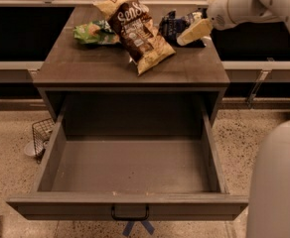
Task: Pick blue chip bag from top drawer and place on counter
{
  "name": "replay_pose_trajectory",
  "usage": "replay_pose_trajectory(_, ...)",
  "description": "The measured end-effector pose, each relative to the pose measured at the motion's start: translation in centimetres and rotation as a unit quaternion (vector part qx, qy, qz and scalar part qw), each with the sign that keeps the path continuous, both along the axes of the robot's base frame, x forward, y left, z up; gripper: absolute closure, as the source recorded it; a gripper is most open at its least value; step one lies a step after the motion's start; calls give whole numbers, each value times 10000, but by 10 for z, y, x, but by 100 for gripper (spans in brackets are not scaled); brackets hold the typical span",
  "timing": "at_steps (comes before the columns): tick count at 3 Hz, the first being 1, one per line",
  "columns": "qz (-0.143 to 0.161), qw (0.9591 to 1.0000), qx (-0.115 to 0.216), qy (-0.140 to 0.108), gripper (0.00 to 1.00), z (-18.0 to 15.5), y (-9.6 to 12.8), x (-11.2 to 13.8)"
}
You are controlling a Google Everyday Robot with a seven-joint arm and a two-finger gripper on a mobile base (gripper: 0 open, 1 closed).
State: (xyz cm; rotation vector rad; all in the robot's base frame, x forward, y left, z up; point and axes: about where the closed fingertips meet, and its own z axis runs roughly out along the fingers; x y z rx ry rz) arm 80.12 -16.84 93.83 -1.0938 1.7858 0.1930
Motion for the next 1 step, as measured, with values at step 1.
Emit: replay_pose_trajectory(1, -18, 10000, 25, 52, 0, -2, -8, -7)
